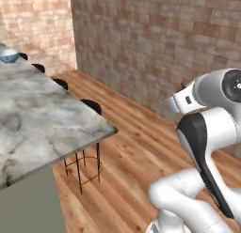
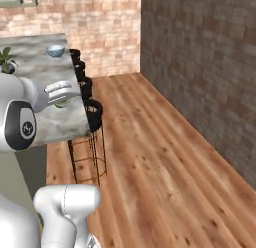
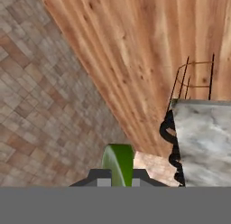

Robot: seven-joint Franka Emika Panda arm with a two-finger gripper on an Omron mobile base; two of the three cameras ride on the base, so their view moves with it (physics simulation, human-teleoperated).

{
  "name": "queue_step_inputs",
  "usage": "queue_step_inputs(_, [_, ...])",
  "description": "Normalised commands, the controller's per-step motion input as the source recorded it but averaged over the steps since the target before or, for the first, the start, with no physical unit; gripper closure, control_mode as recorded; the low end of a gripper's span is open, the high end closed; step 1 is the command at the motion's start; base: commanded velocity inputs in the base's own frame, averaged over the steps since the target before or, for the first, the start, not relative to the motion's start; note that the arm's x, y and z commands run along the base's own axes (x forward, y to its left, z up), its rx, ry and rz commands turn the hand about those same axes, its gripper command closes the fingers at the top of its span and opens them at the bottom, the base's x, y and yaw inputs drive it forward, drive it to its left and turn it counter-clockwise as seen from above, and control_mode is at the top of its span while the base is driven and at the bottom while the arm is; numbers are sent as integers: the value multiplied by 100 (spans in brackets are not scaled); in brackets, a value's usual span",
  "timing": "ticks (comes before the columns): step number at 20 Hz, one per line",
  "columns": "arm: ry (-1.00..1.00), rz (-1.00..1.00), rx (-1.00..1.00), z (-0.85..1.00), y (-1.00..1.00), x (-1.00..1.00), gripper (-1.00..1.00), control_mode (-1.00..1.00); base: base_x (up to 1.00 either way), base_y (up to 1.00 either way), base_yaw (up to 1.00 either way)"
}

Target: There is a bowl on the dining counter. Grab a lemon wedge from the fridge and place it in the bowl. Then get the liquor bottle and glass cup from the cabinet and place them next to the bowl.

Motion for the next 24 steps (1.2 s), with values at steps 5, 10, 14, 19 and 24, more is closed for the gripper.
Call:
queue_step_inputs(5, [0,0,0,0,0,0,100,100,100,-75,9])
queue_step_inputs(10, [0,0,0,0,0,0,100,100,100,-67,19])
queue_step_inputs(14, [0,0,0,0,0,0,100,100,100,-44,31])
queue_step_inputs(19, [0,0,0,0,0,0,100,100,100,-12,41])
queue_step_inputs(24, [0,0,0,0,0,0,100,100,100,-20,39])
